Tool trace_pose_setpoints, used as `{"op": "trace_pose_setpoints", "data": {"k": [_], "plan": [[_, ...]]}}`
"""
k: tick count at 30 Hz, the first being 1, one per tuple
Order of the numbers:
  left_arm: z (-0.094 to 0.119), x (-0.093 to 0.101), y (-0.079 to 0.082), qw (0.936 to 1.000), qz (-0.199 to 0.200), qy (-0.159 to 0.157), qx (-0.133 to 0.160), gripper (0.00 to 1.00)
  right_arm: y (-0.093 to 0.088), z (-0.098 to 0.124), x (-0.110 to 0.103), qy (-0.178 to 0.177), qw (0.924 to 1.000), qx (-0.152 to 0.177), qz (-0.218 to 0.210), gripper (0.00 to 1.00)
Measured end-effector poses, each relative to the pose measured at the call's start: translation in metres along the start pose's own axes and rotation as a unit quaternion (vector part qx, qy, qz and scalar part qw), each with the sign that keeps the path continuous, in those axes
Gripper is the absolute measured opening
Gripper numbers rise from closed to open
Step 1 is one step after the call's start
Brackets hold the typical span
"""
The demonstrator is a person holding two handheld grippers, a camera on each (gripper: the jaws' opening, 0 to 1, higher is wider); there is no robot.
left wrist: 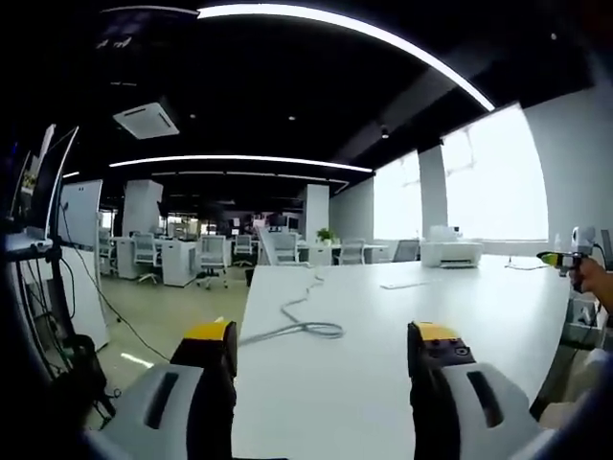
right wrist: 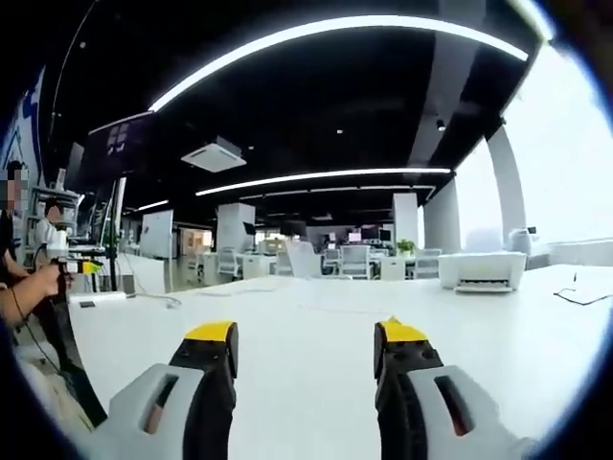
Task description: Pick up the power strip scattered on the table, fix it on the side mounting bracket of the table, and press the switch
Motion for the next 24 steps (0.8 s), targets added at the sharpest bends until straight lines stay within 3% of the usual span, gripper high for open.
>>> {"op": "trace_pose_setpoints", "data": {"k": [13,24], "plan": [[-0.003,0.001,-0.007,0.9999,0.013,0.001,-0.003,0.76,-0.009,-0.024,-0.025,0.029,0.9995,-0.014,-0.002,0.53],[-0.003,0.003,-0.004,1.0,0.008,-0.001,-0.002,0.76,-0.003,-0.025,-0.028,0.032,0.9995,-0.004,-0.002,0.53]]}}
Point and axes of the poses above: the point that each gripper's makers call its tool centre point, and the gripper's own axes: z roughly backward along the fingers, x roughly to its right, y roughly out of its top, the point moved 2 cm from there along z, roughly backward along the fingers, and after that the axes turned 10 degrees about y, right-handed, at the moved point
